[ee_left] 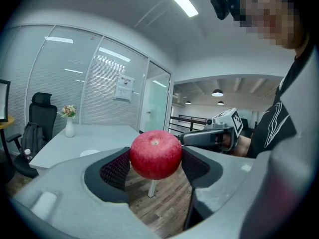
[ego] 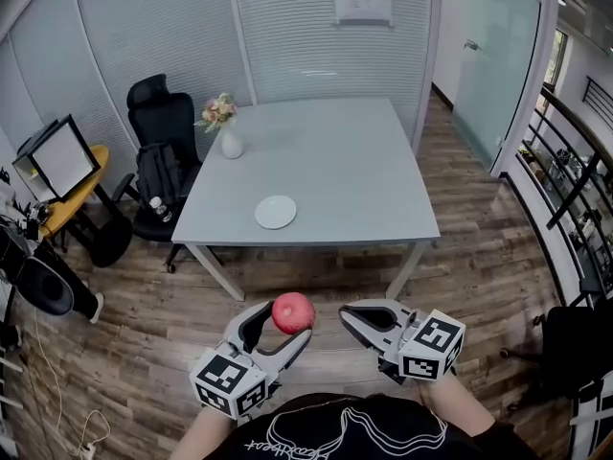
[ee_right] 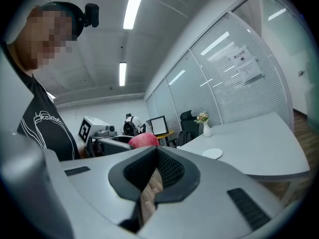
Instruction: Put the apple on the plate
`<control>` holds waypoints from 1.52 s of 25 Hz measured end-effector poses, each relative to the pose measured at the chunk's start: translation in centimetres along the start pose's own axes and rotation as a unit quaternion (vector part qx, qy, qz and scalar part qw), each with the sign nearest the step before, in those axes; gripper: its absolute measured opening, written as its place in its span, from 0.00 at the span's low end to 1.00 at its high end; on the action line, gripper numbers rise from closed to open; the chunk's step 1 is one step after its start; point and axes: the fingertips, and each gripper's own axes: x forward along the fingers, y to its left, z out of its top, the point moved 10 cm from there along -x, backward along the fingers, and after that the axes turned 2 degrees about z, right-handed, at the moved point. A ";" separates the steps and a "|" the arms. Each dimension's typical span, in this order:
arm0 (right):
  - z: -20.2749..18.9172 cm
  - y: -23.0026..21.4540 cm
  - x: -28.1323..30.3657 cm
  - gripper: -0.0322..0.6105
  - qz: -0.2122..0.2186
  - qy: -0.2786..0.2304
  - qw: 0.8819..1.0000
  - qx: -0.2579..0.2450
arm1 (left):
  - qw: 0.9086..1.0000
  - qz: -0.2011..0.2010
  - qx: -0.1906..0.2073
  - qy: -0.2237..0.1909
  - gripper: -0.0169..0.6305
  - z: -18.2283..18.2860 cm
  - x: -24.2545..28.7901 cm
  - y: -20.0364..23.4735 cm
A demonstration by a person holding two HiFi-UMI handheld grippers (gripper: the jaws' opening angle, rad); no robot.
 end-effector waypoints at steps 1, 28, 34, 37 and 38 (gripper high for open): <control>0.0 -0.3 -0.2 0.06 -0.001 -0.001 1.000 0.000 | 1.000 0.000 0.001 -0.001 0.52 0.0 0.3 -0.2; 0.7 -10.2 7.6 0.06 -0.045 0.001 0.998 0.033 | 0.999 -0.049 0.012 0.009 0.52 1.4 8.7 11.5; 2.0 -14.4 12.8 0.06 -0.054 0.010 0.997 0.054 | 0.998 -0.059 -0.001 0.026 0.52 2.4 11.9 18.2; 2.5 -16.5 15.4 0.06 -0.064 0.014 0.996 0.064 | 0.997 -0.067 -0.007 0.036 0.52 2.6 13.4 21.7; 2.6 -17.2 16.2 0.06 -0.068 0.013 0.995 0.068 | 0.997 -0.068 -0.006 0.040 0.52 2.7 13.9 22.8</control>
